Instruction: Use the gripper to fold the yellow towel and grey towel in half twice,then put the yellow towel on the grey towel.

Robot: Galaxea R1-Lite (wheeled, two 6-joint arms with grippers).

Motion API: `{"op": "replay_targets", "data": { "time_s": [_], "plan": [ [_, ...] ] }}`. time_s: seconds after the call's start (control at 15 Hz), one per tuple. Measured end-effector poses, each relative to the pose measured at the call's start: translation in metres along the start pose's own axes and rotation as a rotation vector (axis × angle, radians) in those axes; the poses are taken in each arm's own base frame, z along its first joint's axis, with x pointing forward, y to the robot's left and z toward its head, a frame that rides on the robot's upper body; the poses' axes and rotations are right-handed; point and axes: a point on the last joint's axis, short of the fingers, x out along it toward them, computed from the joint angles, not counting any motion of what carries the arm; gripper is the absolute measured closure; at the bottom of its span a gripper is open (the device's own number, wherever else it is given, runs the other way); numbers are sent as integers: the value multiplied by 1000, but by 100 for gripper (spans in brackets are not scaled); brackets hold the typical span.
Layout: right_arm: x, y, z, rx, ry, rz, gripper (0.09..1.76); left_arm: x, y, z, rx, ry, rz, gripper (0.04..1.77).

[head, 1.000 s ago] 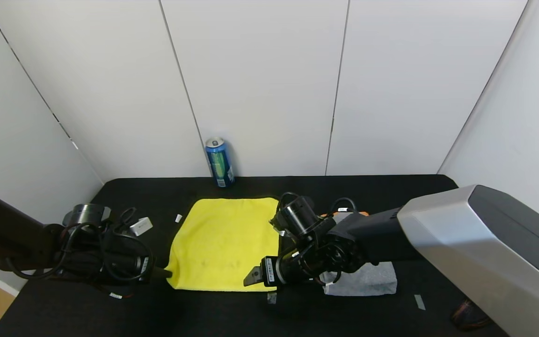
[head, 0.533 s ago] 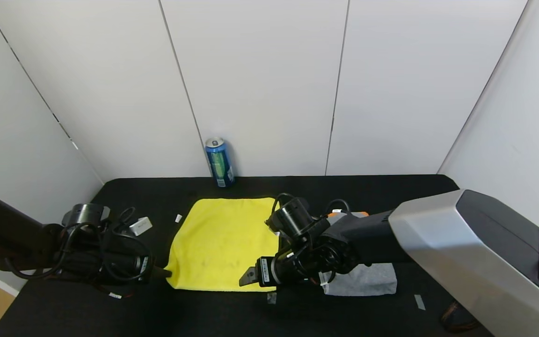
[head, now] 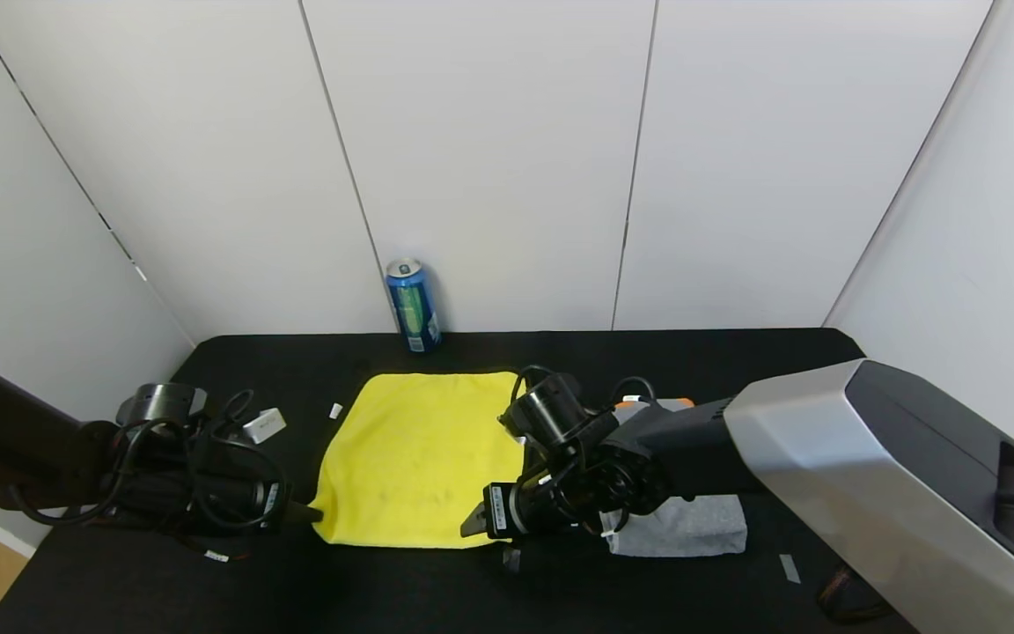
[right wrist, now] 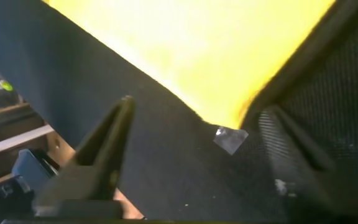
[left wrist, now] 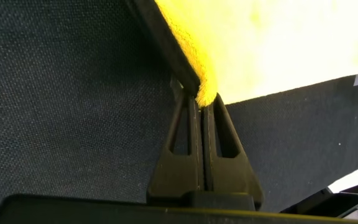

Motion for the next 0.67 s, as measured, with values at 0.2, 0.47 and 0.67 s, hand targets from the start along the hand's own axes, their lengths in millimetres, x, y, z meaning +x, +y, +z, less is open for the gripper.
{"op": "replay_targets", "data": {
  "time_s": [0.2, 0.47, 0.67],
  "plan": [
    [2, -1, 0, 1, 1, -3, 93, 0, 0, 0, 0, 0, 0, 170],
    [3, -1, -1, 3, 6, -6, 171, 0, 0, 0, 0, 0, 0, 170],
    [4, -1, -2, 3, 11, -8, 171, 0, 0, 0, 0, 0, 0, 170]
  ]
}}
